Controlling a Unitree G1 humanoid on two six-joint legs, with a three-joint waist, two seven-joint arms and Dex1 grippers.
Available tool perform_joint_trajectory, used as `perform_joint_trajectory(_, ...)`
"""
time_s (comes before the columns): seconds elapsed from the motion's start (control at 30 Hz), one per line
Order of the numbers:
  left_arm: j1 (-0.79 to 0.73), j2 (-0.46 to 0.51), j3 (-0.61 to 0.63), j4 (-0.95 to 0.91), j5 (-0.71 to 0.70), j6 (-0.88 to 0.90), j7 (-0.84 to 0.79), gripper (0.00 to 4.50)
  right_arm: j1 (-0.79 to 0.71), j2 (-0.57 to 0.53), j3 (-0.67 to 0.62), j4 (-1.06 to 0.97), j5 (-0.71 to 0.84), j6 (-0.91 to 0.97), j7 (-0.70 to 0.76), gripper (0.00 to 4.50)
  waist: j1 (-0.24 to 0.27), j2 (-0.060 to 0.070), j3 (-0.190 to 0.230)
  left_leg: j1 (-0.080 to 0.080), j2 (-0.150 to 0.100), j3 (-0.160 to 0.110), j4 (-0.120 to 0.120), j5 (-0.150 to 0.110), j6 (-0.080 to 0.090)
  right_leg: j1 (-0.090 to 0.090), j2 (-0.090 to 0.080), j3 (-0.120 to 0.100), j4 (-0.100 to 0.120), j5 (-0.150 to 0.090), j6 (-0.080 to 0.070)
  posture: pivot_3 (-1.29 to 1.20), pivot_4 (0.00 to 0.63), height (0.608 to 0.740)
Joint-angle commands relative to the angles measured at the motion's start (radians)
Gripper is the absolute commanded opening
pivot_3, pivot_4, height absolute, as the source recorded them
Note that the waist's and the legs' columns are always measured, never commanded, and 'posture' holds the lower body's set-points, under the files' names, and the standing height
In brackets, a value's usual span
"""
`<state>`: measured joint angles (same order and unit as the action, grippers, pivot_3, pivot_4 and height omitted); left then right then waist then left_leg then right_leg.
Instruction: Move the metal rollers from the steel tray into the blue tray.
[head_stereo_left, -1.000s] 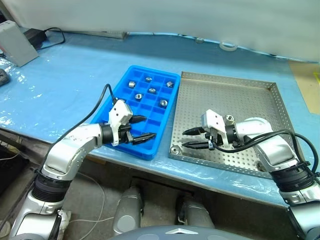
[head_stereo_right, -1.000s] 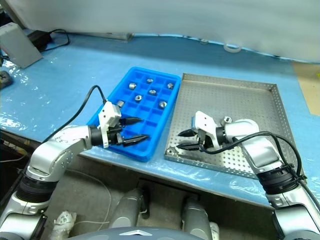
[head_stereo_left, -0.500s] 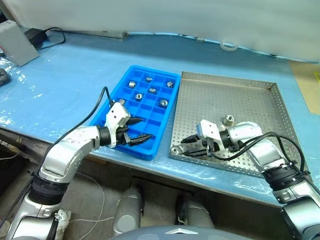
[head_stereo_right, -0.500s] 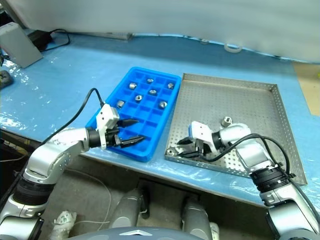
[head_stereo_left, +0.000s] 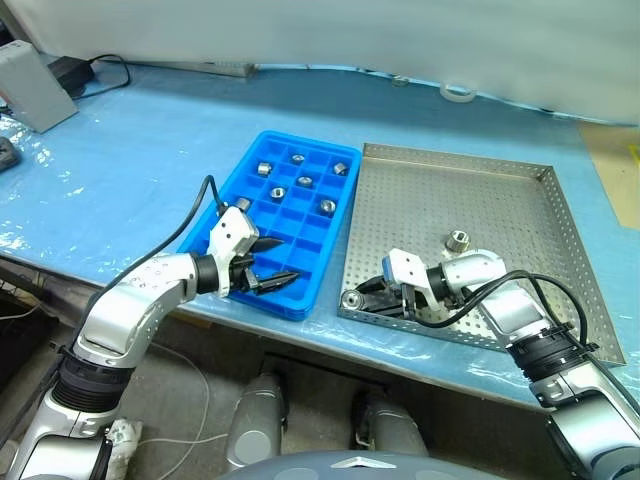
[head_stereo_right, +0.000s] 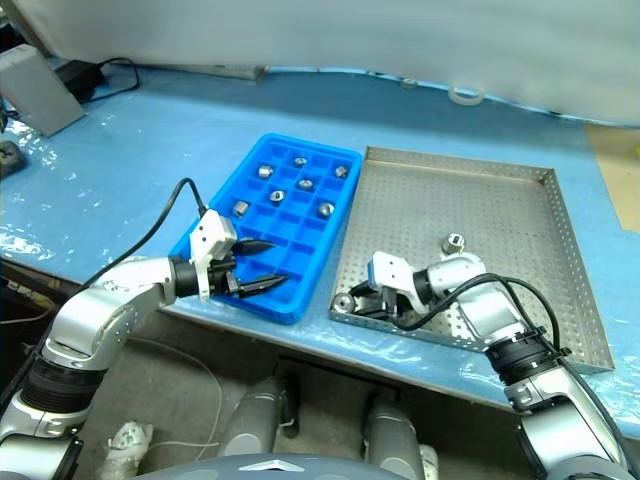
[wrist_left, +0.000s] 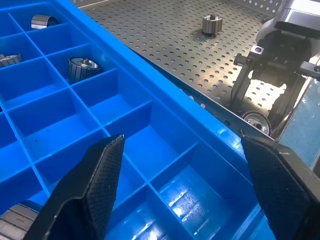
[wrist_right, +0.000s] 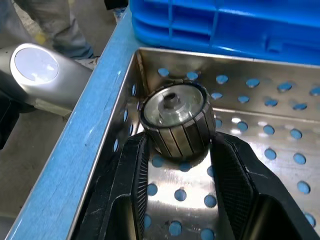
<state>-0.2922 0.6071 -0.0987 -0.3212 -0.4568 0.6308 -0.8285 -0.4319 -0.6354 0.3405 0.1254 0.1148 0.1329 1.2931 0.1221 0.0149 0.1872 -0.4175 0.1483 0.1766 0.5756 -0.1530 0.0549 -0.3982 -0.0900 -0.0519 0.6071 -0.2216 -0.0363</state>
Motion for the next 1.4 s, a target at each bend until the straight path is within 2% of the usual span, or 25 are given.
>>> perform_joint_trajectory(0.03, -0.012, 0.009, 0.012, -0.011, 0.004, -0.015, -0.007, 3.97, -0.014, 0.022, 0.008, -0.036, 0.005, -0.008, 0.005, 2.02, 0.000, 0.000, 0.000, 0.000, 0.000, 0.000, 0.000, 0.000, 0.000, 0.000, 0.000, 0.000, 0.000, 0.000, 0.000, 0.13, 0.150, 0.740)
perform_joint_trajectory(0.2, -0.014, 0.004, 0.007, 0.003, 0.015, -0.019, -0.007, 3.97, -0.033, 0.033, 0.000, -0.077, 0.007, 0.028, -0.009, 2.02, -0.006, 0.000, 0.000, 0.000, 0.001, 0.000, 0.000, 0.000, 0.000, 0.000, 0.001, 0.000, 0.000, 0.000, 0.000, 0.13, 0.150, 0.740)
perform_joint_trajectory(0.33, -0.016, -0.003, 0.004, 0.008, 0.020, -0.018, -0.006, 4.01, -0.041, 0.052, -0.012, -0.112, 0.034, 0.080, -0.021, 2.88, -0.018, 0.000, 0.000, 0.000, 0.001, 0.000, 0.000, 0.000, -0.001, -0.001, 0.001, 0.000, 0.001, 0.000, 0.000, 0.13, 0.150, 0.740)
perform_joint_trajectory(0.5, -0.017, -0.008, 0.003, 0.008, 0.021, -0.013, -0.004, 4.01, -0.050, 0.053, -0.012, -0.155, 0.024, 0.172, -0.049, 4.41, -0.023, -0.001, 0.000, 0.000, 0.001, 0.000, 0.000, 0.000, -0.001, 0.000, 0.001, 0.000, 0.001, -0.001, -0.001, 0.12, 0.150, 0.740)
perform_joint_trajectory(0.8, -0.017, -0.008, 0.000, 0.012, 0.030, -0.014, -0.006, 4.01, -0.032, 0.036, -0.006, -0.173, 0.015, 0.183, -0.043, 4.41, -0.024, -0.001, 0.000, 0.000, 0.001, 0.000, -0.001, 0.000, -0.001, -0.001, 0.001, 0.000, 0.001, -0.001, -0.001, 0.12, 0.150, 0.740)
perform_joint_trajectory(1.27, -0.031, -0.005, 0.010, 0.030, 0.046, -0.024, -0.010, 4.01, -0.069, 0.072, -0.030, 0.141, -0.002, 0.081, -0.058, 4.41, -0.025, -0.001, -0.001, 0.001, 0.001, 0.000, 0.000, 0.000, -0.001, 0.001, 0.001, 0.000, 0.002, -0.001, -0.002, 0.12, 0.150, 0.740)
perform_joint_trajectory(1.4, -0.028, -0.010, 0.009, 0.031, 0.049, -0.026, -0.007, 4.01, -0.069, 0.080, -0.034, 0.164, 0.008, 0.052, -0.040, 4.41, -0.025, -0.001, -0.001, 0.006, 0.001, 0.000, 0.000, 0.000, -0.001, 0.006, 0.001, 0.000, 0.002, -0.001, -0.002, 0.12, 0.150, 0.740)
